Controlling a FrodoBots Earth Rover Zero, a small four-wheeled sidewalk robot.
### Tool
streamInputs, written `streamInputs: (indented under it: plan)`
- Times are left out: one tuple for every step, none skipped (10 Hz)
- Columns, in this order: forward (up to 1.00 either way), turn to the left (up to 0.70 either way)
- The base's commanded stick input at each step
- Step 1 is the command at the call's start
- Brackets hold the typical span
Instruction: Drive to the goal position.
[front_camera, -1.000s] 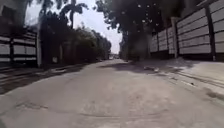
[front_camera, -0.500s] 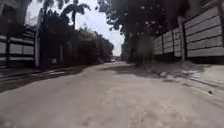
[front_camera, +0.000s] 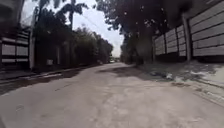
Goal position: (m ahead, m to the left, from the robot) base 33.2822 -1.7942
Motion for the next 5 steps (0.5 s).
streamInputs:
  plan:
    - [1.0, 0.0]
    - [1.0, 0.0]
    - [1.0, 0.0]
    - [1.0, 0.0]
    - [1.0, 0.0]
